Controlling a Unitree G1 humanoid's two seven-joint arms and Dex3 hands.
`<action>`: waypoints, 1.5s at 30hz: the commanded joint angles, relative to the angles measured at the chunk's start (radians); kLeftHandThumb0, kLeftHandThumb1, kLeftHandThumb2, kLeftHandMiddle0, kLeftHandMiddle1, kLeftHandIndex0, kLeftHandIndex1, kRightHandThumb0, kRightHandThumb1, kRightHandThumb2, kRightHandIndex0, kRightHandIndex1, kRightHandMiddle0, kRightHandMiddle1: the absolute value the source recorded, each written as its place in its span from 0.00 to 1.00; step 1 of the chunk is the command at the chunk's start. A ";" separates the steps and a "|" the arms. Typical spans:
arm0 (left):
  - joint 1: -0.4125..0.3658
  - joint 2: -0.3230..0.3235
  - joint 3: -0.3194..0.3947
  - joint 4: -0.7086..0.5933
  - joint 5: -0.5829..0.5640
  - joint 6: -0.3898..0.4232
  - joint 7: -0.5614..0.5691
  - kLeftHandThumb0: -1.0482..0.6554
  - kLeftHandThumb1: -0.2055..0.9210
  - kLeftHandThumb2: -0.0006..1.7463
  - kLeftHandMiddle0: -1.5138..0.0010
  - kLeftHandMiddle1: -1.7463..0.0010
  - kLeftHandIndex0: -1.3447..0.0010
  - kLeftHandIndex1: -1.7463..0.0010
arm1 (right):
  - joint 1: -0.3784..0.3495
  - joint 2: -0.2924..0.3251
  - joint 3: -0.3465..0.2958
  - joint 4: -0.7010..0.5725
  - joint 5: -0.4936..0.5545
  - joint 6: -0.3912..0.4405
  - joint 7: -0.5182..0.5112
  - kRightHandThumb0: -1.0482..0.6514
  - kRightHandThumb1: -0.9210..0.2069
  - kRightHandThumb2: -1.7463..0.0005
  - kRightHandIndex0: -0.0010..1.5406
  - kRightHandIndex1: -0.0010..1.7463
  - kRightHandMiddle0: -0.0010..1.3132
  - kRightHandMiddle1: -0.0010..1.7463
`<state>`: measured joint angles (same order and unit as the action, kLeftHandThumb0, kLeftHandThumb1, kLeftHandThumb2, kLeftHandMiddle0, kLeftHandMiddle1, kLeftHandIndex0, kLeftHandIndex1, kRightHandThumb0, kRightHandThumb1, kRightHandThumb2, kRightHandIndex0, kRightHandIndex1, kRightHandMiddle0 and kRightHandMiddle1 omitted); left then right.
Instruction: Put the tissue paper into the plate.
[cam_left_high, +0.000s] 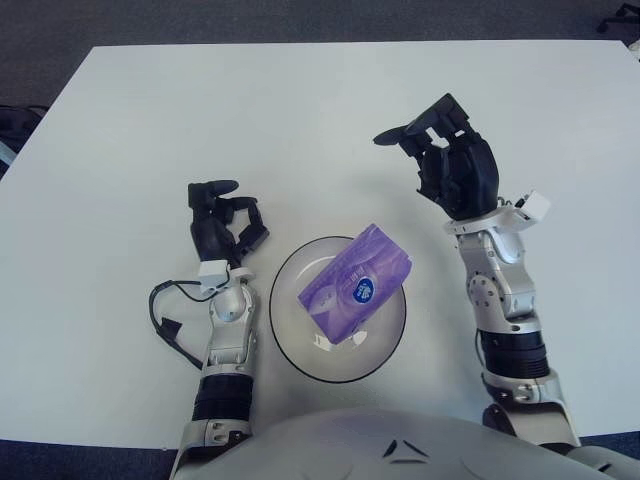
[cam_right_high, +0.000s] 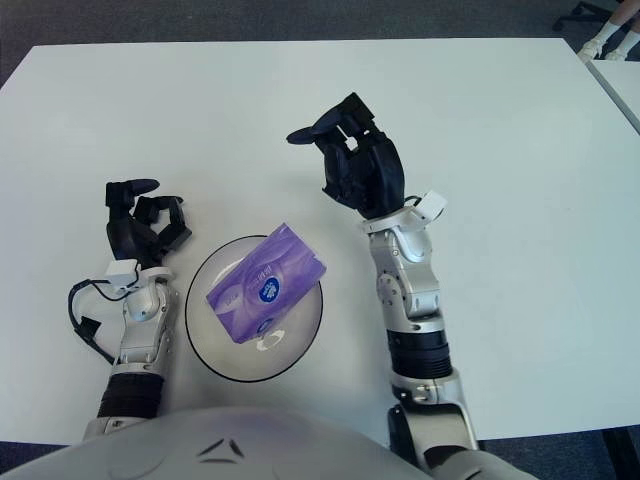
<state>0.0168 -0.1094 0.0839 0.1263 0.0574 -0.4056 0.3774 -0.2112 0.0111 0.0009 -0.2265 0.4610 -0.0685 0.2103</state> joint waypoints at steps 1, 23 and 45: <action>0.108 0.002 0.004 0.137 0.033 0.028 0.000 0.61 0.59 0.61 0.58 0.17 0.75 0.00 | 0.074 0.145 -0.144 0.014 0.174 0.170 -0.299 0.41 0.02 0.68 0.21 0.75 0.16 1.00; 0.119 0.008 0.006 0.121 0.037 0.045 -0.011 0.61 0.60 0.61 0.59 0.16 0.75 0.00 | 0.063 0.210 -0.157 0.023 0.327 0.297 -0.541 0.41 0.04 0.66 0.23 0.75 0.17 1.00; 0.135 0.013 0.004 0.090 0.037 0.065 -0.041 0.61 0.59 0.62 0.60 0.15 0.74 0.00 | 0.081 0.146 -0.063 0.299 -0.001 0.082 -0.392 0.40 0.09 0.62 0.33 0.76 0.19 1.00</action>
<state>0.0421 -0.1011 0.0845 0.1364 0.0835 -0.3855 0.3484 -0.1704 0.1177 -0.0715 0.0059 0.5210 0.0397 -0.1857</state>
